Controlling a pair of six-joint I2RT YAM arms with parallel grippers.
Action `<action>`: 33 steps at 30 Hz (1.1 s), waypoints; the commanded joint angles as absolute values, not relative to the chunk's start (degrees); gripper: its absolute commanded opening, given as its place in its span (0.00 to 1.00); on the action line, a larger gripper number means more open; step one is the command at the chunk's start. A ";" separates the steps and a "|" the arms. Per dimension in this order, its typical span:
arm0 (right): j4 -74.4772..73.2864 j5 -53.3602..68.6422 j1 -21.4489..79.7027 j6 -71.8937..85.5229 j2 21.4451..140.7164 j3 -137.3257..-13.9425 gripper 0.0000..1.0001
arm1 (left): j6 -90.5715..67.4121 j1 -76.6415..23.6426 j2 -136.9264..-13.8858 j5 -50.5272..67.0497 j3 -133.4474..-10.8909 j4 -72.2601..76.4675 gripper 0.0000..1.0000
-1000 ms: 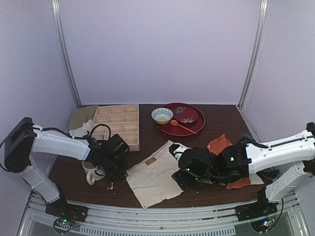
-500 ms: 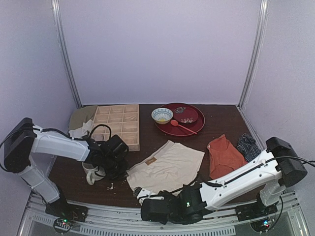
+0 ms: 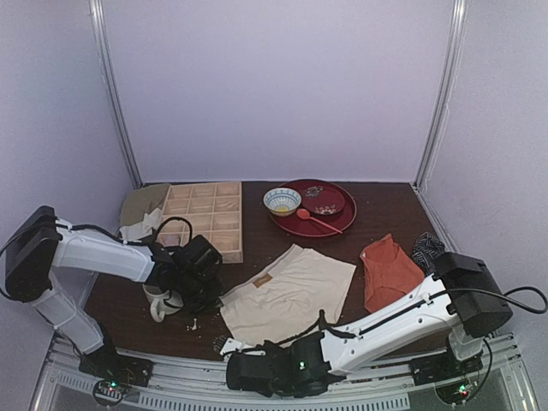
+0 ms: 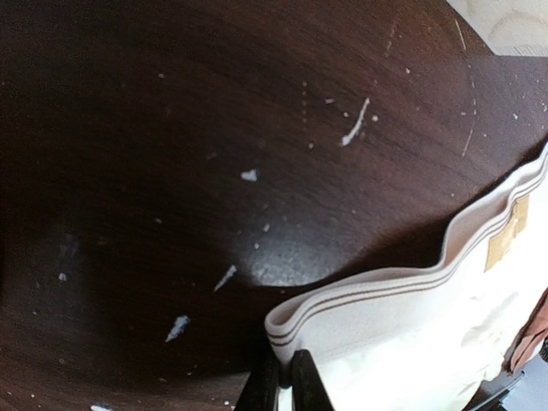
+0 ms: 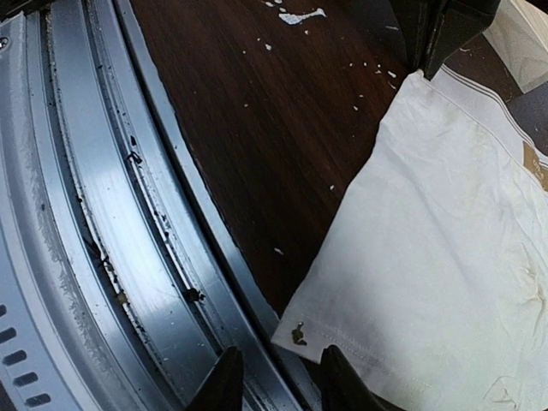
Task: Roll the underwear
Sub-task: Pick up the underwear from the center of the board.
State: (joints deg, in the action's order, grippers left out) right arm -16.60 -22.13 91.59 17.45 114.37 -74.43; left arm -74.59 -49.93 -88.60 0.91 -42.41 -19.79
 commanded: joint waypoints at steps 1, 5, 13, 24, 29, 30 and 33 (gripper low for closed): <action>-16.09 -21.48 90.26 17.34 116.15 -75.57 0.29 | -74.53 -49.60 -87.21 0.41 -41.53 -19.92 0.08; -15.27 -20.10 89.09 17.11 116.70 -75.31 0.29 | -74.43 -49.60 -87.01 0.18 -41.28 -20.21 0.08; -15.31 -18.71 87.72 17.76 118.21 -75.26 0.29 | -74.62 -49.57 -86.97 0.45 -40.81 -19.68 0.08; -15.85 -18.23 87.63 17.78 117.06 -75.26 0.00 | -74.36 -49.59 -85.34 -0.15 -41.41 -21.77 0.00; -17.73 -17.05 87.63 17.14 113.19 -76.10 0.00 | -73.95 -49.57 -81.27 -1.32 -42.76 -26.52 0.00; -17.76 -16.80 87.63 17.14 112.34 -75.99 0.00 | -73.55 -49.57 -80.47 -1.44 -43.49 -27.57 0.00; -18.01 -15.80 87.33 17.87 110.15 -75.63 0.00 | -72.21 -49.57 -79.61 -1.54 -46.67 -30.99 0.00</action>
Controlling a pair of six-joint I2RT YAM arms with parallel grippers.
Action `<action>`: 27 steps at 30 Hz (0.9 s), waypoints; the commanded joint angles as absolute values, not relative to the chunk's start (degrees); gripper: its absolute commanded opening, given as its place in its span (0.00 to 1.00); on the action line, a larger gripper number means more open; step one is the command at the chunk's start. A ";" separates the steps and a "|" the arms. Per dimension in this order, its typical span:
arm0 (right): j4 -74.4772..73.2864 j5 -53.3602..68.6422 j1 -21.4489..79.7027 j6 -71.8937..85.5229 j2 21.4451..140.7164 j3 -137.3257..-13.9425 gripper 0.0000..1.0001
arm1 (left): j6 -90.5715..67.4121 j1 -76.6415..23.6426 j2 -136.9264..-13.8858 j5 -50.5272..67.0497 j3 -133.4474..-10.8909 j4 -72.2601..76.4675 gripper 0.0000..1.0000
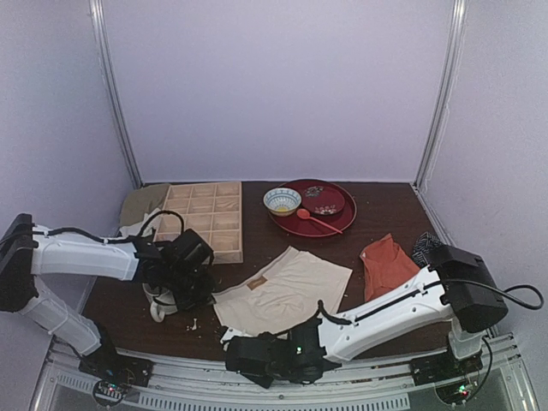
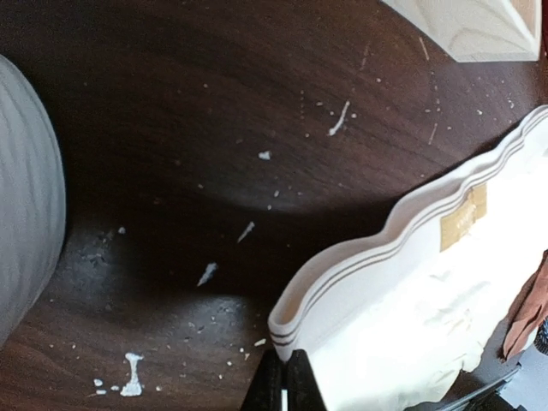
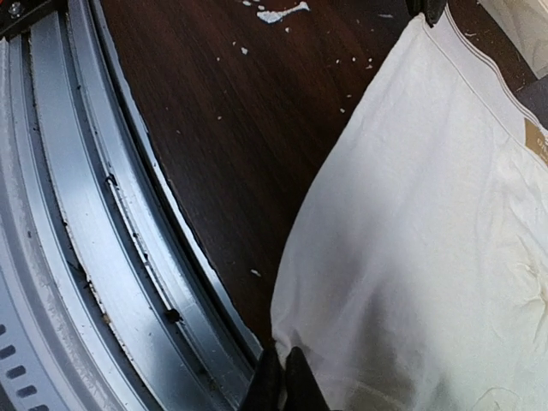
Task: Roll the underwear
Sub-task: Pick up the underwear from the center of the board, then fold the underwear at the center of the board.
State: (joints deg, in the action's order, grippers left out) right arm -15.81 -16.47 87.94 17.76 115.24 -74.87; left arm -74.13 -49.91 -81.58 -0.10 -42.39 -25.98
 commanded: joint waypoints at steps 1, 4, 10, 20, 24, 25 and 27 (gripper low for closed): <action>-17.75 -15.59 87.01 18.41 108.99 -74.92 0.00 | -71.66 -49.64 -79.74 -1.28 -48.36 -31.53 0.00; -16.26 -14.58 85.67 20.21 106.00 -72.68 0.00 | -70.72 -49.66 -81.56 -0.50 -52.66 -33.13 0.00; -13.25 -11.49 80.95 23.99 99.60 -66.68 0.00 | -69.29 -49.66 -89.23 0.85 -62.55 -35.20 0.00; -10.50 -8.80 71.01 26.06 89.99 -55.67 0.00 | -68.30 -48.59 -105.69 2.38 -82.93 -39.17 0.00; -9.71 -7.33 66.79 26.63 86.90 -52.46 0.00 | -68.37 -47.73 -111.98 3.41 -89.67 -39.64 0.00; -9.56 -6.85 65.71 26.65 86.26 -51.77 0.00 | -68.33 -47.56 -113.30 3.66 -91.52 -39.83 0.00; -9.62 -6.17 63.63 26.55 85.28 -50.85 0.00 | -66.85 -47.11 -116.06 4.39 -95.23 -40.20 0.00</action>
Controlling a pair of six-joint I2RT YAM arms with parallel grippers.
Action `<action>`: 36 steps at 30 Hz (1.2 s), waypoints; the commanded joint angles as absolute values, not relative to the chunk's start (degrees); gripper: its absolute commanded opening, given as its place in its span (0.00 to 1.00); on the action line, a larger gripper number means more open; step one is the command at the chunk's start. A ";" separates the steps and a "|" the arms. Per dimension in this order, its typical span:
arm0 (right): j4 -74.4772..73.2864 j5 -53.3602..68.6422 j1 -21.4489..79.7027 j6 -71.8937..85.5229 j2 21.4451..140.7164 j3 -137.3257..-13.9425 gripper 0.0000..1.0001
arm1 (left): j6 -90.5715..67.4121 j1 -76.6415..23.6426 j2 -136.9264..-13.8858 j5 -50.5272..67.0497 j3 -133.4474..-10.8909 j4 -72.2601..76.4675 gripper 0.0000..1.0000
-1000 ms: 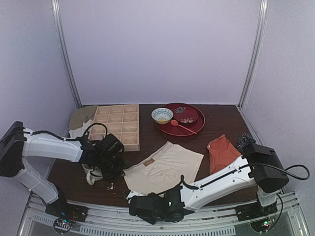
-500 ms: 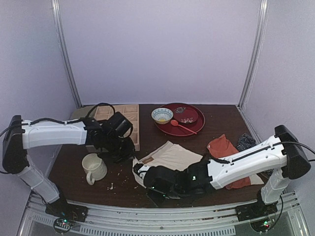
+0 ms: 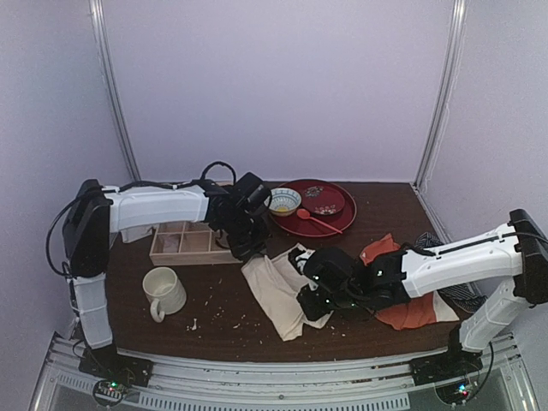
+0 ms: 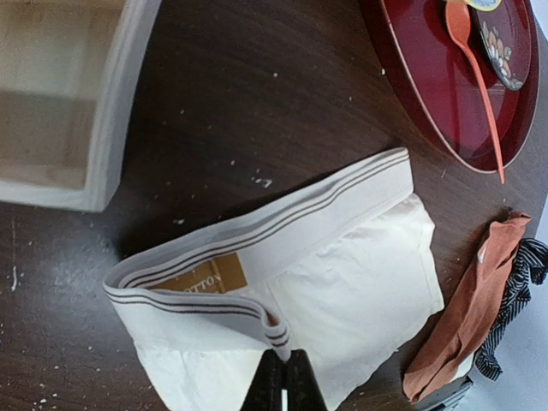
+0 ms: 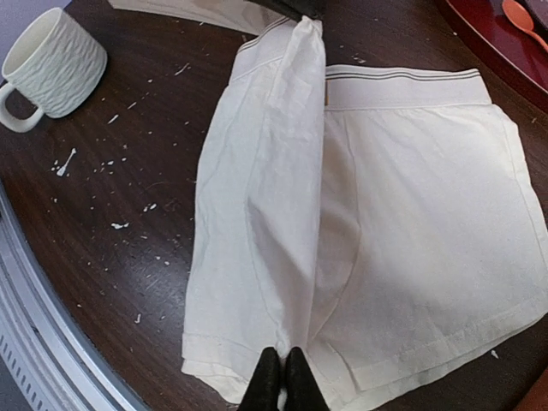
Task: Roll the underwear
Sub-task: Fold the underwear at the center of the board.
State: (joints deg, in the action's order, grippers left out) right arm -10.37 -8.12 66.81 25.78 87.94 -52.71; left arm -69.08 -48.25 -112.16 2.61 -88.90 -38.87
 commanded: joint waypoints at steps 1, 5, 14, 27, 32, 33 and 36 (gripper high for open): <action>-9.71 -5.85 62.67 26.60 84.85 -50.59 0.00 | -66.75 -46.89 -117.44 4.78 -96.80 -40.04 0.00; -9.53 -4.45 58.83 26.72 83.54 -49.26 0.00 | -66.53 -45.84 -122.98 7.48 -103.00 -39.50 0.00; -10.16 -4.90 54.17 27.30 81.85 -47.53 0.00 | -65.13 -45.37 -129.73 12.42 -109.73 -30.59 0.00; -11.68 -7.53 50.48 31.27 77.97 -43.79 0.00 | -64.04 -45.35 -136.91 19.73 -111.72 -10.76 0.00; -12.25 -8.12 48.99 32.32 77.17 -42.15 0.00 | -63.94 -45.35 -140.40 21.04 -115.07 -8.52 0.00; -12.39 -8.05 48.66 32.40 77.17 -41.99 0.00 | -63.92 -45.40 -141.17 21.33 -115.91 -8.27 0.00; -12.52 -7.61 47.40 32.21 77.52 -41.80 0.00 | -64.53 -45.36 -143.13 21.64 -117.49 -7.73 0.00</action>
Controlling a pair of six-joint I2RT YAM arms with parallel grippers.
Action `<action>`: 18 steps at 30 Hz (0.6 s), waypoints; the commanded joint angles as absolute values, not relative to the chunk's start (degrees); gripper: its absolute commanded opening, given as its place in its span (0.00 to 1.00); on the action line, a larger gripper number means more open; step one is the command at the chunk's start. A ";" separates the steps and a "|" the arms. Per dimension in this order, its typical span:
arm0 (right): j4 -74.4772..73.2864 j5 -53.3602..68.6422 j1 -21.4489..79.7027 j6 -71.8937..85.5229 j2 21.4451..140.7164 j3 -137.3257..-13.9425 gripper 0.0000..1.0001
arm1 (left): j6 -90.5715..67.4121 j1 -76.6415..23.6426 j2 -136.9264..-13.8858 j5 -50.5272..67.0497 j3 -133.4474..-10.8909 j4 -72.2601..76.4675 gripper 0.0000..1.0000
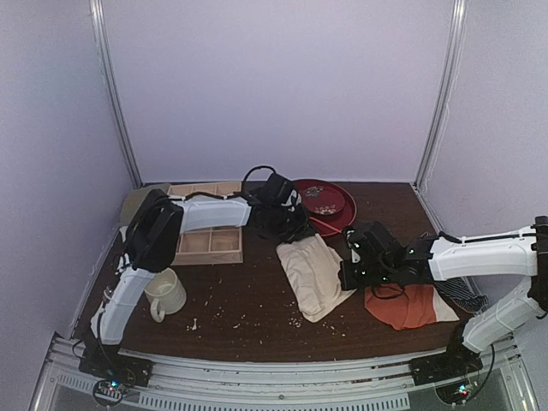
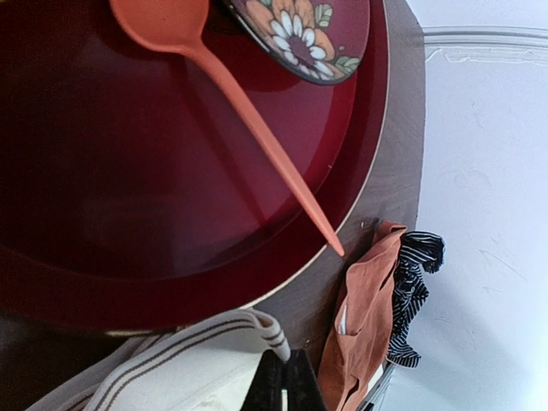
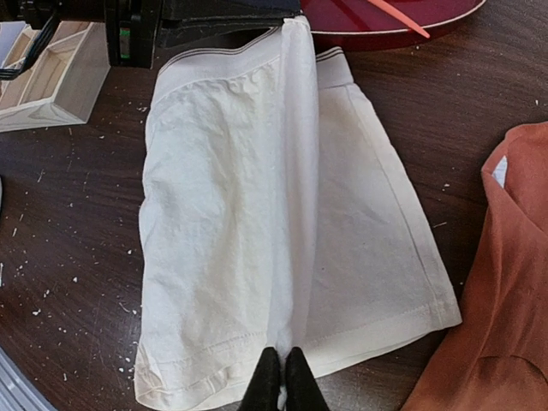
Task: Roll the underwear
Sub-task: Fold the underwear at the center of the board.
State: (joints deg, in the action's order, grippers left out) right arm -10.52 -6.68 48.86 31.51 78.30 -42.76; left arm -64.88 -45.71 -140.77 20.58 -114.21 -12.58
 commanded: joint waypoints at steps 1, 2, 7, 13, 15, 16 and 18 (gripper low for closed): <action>-12.44 -7.25 46.86 32.12 77.76 -41.79 0.00 | -64.66 -45.34 -143.40 21.59 -117.71 -7.73 0.00; -12.38 -7.07 46.37 31.87 78.11 -41.76 0.00 | -64.75 -45.33 -143.80 21.33 -117.86 -8.00 0.00; -11.59 -5.44 44.45 30.42 80.44 -42.50 0.00 | -64.53 -45.01 -144.14 19.03 -118.09 -11.22 0.00; -10.78 -4.23 42.69 29.89 83.25 -43.29 0.00 | -64.85 -45.04 -144.67 18.56 -118.54 -12.45 0.00; -10.64 -4.14 42.39 30.01 83.78 -43.34 0.00 | -64.92 -45.08 -145.36 19.24 -119.27 -12.35 0.00; -10.68 -4.20 42.33 30.11 83.96 -43.37 0.00 | -65.01 -45.03 -145.69 19.47 -119.42 -12.12 0.00; -10.97 -4.38 42.28 30.43 83.96 -43.41 0.00 | -65.12 -45.00 -146.02 20.24 -119.64 -11.03 0.00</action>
State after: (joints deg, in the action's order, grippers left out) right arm -10.44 -4.64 42.76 30.39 83.53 -42.59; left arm -64.93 -45.69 -144.35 19.86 -117.69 -12.60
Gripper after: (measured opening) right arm 0.002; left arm 0.006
